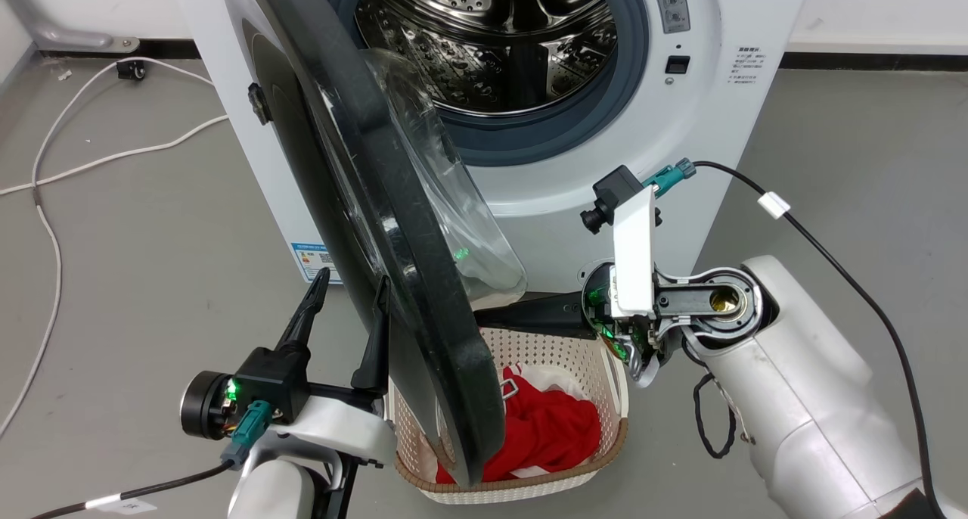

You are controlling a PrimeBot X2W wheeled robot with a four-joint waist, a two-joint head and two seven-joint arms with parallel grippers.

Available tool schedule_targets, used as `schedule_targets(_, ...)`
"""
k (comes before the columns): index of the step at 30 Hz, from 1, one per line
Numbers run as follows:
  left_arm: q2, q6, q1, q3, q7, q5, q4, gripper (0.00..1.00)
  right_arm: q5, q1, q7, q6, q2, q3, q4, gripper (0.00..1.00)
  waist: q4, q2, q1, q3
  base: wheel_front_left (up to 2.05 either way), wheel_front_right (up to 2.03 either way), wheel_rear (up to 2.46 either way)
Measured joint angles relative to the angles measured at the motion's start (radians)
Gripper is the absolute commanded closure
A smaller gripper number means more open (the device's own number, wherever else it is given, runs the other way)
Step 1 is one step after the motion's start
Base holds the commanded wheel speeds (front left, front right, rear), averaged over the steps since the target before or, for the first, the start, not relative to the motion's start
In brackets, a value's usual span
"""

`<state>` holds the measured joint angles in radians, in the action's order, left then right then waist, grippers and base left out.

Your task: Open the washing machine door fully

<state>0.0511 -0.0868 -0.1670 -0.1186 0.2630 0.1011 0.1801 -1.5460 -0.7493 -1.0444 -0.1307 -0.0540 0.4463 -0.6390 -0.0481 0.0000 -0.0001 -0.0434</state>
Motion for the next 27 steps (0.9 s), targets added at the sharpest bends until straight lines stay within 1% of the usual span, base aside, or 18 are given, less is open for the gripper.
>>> schedule_targets(4, 0.000, 0.000, 0.000, 0.003, 0.000, 0.000, 0.000, 0.00, -0.021, 0.010, 0.053, 0.000, 0.000, 0.030, 0.011, 1.00, 0.003, 0.0000, 0.0000, -0.003, 0.00, 0.00, 0.00)
schedule_targets(7, 0.000, 0.000, 0.000, 0.007, 0.000, 0.000, 0.001, 0.00, -0.016, 0.021, 0.138, 0.000, 0.001, 0.022, 0.026, 1.00, 0.004, 0.0000, 0.0000, -0.001, 0.00, 0.00, 0.00)
schedule_targets(10, 0.000, 0.003, 0.001, 0.013, 0.000, 0.000, 0.002, 0.00, -0.016, 0.058, 0.280, 0.000, 0.003, -0.029, 0.032, 1.00, 0.007, 0.0000, 0.0000, 0.004, 0.00, 0.00, 0.00)
schedule_targets(13, 0.000, 0.004, 0.009, 0.021, 0.000, 0.002, 0.002, 0.00, -0.013, 0.103, 0.449, 0.000, 0.003, -0.105, 0.028, 1.00, 0.013, 0.0000, 0.0000, 0.010, 0.00, 0.00, 0.00)
schedule_targets(15, 0.000, 0.008, 0.016, 0.025, 0.000, 0.006, 0.003, 0.00, -0.019, 0.135, 0.539, 0.000, 0.002, -0.156, 0.033, 1.00, 0.017, 0.0000, 0.0000, 0.013, 0.00, 0.00, 0.00)
schedule_targets(19, 0.000, 0.009, 0.021, 0.038, 0.000, 0.007, 0.004, 0.00, -0.056, 0.232, 0.677, 0.000, 0.001, -0.254, 0.063, 1.00, 0.030, 0.0000, 0.0000, 0.019, 0.00, 0.00, 0.00)
schedule_targets(23, 0.000, 0.009, 0.029, 0.055, 0.000, 0.006, 0.008, 0.00, -0.062, 0.345, 0.784, 0.000, -0.015, -0.326, 0.122, 1.00, 0.042, 0.0000, 0.0001, 0.024, 0.00, 0.00, 0.00)
schedule_targets(24, 0.000, 0.009, 0.031, 0.059, 0.000, 0.006, 0.009, 0.00, -0.068, 0.379, 0.816, 0.000, -0.015, -0.349, 0.143, 0.83, 0.044, 0.0000, 0.0000, 0.026, 0.00, 0.00, 0.00)
schedule_targets(25, 0.000, 0.009, 0.034, 0.062, 0.000, 0.006, 0.010, 0.00, -0.077, 0.411, 0.841, 0.000, -0.015, -0.369, 0.165, 0.24, 0.045, 0.0000, 0.0000, 0.029, 0.00, 0.00, 0.00)
schedule_targets(26, 0.000, 0.011, 0.038, 0.066, 0.000, 0.005, 0.011, 0.00, -0.078, 0.443, 0.866, 0.000, -0.015, -0.383, 0.189, 0.00, 0.048, 0.0000, 0.0001, 0.031, 0.00, 0.00, 0.00)
schedule_targets(27, 0.000, 0.011, 0.039, 0.068, 0.000, 0.004, 0.011, 0.00, -0.078, 0.474, 0.894, 0.000, -0.014, -0.396, 0.209, 0.00, 0.050, 0.0000, 0.0000, 0.033, 0.00, 0.00, 0.00)
